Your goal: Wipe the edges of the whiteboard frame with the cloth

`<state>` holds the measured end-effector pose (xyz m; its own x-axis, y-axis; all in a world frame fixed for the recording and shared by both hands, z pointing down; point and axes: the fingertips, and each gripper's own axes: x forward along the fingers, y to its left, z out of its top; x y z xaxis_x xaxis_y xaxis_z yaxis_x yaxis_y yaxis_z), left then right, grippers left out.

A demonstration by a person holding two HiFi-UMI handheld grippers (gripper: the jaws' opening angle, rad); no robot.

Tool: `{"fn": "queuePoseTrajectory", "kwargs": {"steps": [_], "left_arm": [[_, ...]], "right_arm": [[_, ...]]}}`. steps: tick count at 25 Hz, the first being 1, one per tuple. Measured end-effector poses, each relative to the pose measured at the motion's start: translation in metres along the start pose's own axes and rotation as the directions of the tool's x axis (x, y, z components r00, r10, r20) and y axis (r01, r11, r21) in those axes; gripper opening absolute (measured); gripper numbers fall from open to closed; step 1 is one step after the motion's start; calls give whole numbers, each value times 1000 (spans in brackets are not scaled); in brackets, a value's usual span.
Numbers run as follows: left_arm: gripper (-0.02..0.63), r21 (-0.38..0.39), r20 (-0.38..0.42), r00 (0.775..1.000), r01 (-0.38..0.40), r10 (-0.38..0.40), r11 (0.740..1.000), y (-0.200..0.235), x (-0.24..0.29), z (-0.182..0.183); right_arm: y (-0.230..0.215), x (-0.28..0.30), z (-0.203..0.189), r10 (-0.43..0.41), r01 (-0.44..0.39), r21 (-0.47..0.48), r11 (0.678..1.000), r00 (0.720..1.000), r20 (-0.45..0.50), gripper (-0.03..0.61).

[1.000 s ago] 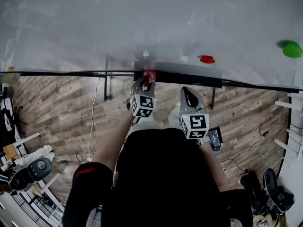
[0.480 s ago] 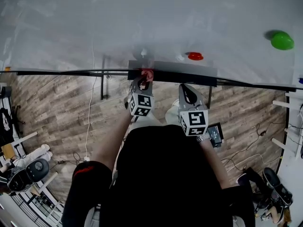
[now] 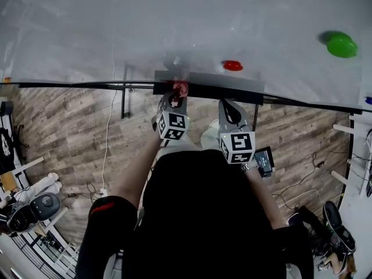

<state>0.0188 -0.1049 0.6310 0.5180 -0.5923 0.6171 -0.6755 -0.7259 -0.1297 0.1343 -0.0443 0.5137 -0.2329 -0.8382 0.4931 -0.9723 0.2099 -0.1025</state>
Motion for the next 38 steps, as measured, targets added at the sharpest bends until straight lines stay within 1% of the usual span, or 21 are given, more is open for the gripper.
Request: {"fn": "queuePoseTrajectory", "kwargs": {"steps": [16,26,33,38], "left_arm": [[46,8,-8,1000,-5,5,1000,-18,7,7],[48,-4,-19,999,-33,33,999,-27,14,12],[48,-9,-18,999,-45,45,999,-32,15,15],[48,-14,-19,998,-55,55,998,-37,15,17]], "right_arm": [[-22,-11,-2,5,-5,3,1000,1000,0,2],[-45,-18,-3,6,-6,12,1000,1000,6,2],[-47,-24,-6,25,-25,0,1000,1000,2,2],[-58,-31,-8,18,-18,5,1000,1000,1,2]]}}
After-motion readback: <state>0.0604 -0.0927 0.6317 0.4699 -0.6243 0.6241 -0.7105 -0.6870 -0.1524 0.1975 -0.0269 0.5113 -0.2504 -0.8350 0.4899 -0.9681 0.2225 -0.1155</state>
